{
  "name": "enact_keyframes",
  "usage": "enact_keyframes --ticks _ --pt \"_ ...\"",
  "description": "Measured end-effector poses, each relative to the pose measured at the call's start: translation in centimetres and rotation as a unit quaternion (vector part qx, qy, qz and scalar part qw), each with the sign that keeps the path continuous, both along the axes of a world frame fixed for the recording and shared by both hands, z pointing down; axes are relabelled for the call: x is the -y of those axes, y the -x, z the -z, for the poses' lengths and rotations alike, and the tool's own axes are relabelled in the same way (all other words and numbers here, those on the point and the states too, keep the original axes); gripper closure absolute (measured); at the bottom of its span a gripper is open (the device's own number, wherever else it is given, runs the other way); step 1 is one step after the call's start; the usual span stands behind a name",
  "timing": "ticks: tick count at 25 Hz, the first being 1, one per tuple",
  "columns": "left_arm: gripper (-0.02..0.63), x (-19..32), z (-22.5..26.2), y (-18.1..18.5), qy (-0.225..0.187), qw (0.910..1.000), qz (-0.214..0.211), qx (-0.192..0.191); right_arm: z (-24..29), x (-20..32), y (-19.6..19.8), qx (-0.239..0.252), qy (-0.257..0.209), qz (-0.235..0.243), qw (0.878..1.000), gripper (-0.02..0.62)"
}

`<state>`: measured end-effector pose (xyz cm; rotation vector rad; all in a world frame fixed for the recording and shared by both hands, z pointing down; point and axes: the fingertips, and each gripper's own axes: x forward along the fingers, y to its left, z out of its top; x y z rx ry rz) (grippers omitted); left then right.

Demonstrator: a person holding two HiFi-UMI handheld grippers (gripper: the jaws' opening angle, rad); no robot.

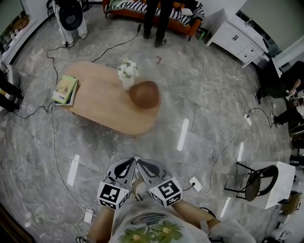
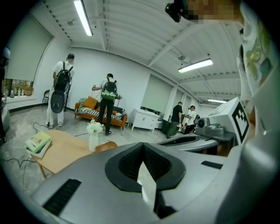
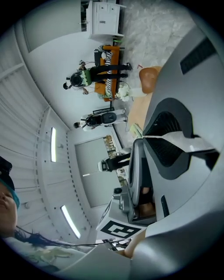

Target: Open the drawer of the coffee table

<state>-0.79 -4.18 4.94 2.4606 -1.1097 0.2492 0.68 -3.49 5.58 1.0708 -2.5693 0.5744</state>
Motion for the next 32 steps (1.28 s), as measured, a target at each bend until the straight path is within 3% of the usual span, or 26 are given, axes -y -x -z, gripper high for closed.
enact_keyframes --ticks 14,25,32 --pt "0.597 4.4 -5.3 -0.1 0.023 0.9991 0.031 0.014 -5.5 4.4 0.0 0.002 0.038 0.063 0.997 0.572" --pt "0.597 5.1 -15.2 0.3 0.018 0.9991 0.036 0.012 -16.1 5.5 0.5 -0.028 0.030 0.068 0.997 0.572" --pt "0.597 5.4 -23.3 1.6 -0.020 0.9992 0.029 0.017 -25.1 5.4 2.7 -0.046 -0.005 0.092 0.995 0.572"
